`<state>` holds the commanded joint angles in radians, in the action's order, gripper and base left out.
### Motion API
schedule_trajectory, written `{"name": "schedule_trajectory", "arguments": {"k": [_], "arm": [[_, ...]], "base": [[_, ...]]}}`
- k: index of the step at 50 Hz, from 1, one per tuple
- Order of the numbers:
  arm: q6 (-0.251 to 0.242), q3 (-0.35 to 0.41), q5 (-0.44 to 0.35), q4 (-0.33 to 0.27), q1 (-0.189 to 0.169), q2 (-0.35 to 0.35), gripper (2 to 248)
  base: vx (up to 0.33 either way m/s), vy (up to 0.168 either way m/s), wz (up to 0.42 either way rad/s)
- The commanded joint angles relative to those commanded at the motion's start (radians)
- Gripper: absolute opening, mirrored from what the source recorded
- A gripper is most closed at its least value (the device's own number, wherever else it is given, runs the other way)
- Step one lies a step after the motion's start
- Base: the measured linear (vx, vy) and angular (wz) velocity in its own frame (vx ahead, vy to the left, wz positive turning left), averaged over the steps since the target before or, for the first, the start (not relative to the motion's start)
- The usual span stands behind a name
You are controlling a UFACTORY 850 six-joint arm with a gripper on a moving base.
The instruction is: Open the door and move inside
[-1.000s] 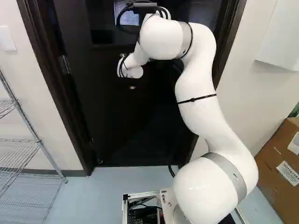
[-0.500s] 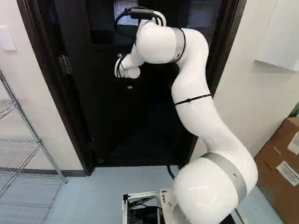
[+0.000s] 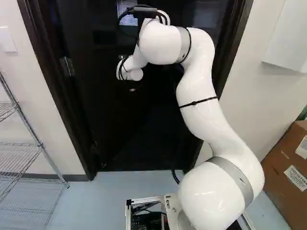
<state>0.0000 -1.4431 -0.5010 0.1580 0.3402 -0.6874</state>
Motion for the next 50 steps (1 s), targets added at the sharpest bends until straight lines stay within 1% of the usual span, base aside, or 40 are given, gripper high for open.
{"name": "schedule_trajectory", "arguments": {"k": [20, 50], "arm": [[0.0, 0.124, -0.025, -0.034, 0.016, 0.093, 247], [0.0, 0.301, -0.096, -0.115, 0.039, 0.231, 247]], "base": [[0.0, 0.0, 0.0], [0.0, 0.0, 0.0]]}}
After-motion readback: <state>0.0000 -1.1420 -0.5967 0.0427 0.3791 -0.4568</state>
